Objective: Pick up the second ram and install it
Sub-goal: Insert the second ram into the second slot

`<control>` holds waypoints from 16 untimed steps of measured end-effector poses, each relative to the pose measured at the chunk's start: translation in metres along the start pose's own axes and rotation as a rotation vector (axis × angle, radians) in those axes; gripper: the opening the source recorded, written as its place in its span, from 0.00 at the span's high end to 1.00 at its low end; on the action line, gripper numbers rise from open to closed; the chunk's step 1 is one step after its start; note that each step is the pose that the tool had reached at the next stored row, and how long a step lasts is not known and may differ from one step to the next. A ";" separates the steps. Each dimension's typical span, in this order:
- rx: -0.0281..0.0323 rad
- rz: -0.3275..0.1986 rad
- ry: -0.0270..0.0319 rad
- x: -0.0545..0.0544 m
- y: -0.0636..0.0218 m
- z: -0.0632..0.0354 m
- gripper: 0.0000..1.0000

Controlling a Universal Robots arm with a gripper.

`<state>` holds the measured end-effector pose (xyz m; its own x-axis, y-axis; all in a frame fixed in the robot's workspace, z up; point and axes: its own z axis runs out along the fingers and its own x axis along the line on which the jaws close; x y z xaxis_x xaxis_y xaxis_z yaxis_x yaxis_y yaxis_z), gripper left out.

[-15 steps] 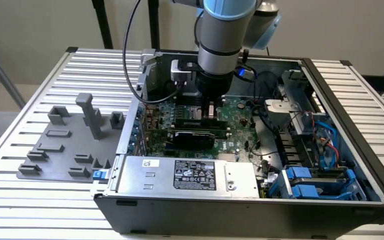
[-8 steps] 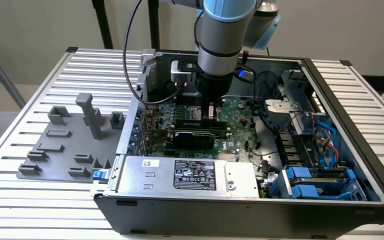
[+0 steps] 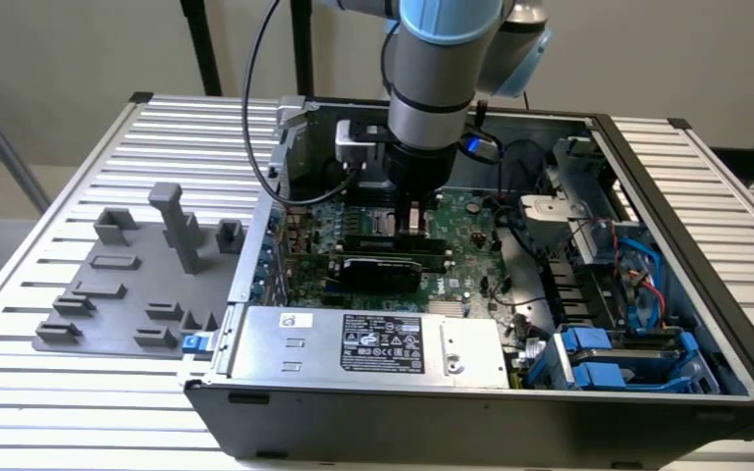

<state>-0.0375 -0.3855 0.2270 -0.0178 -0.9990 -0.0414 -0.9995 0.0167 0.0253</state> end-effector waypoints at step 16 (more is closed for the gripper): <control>-0.0011 0.000 0.0002 -0.001 -0.0005 0.0032 0.87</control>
<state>-0.0371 -0.3847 0.2238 -0.0178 -0.9990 -0.0412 -0.9995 0.0168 0.0264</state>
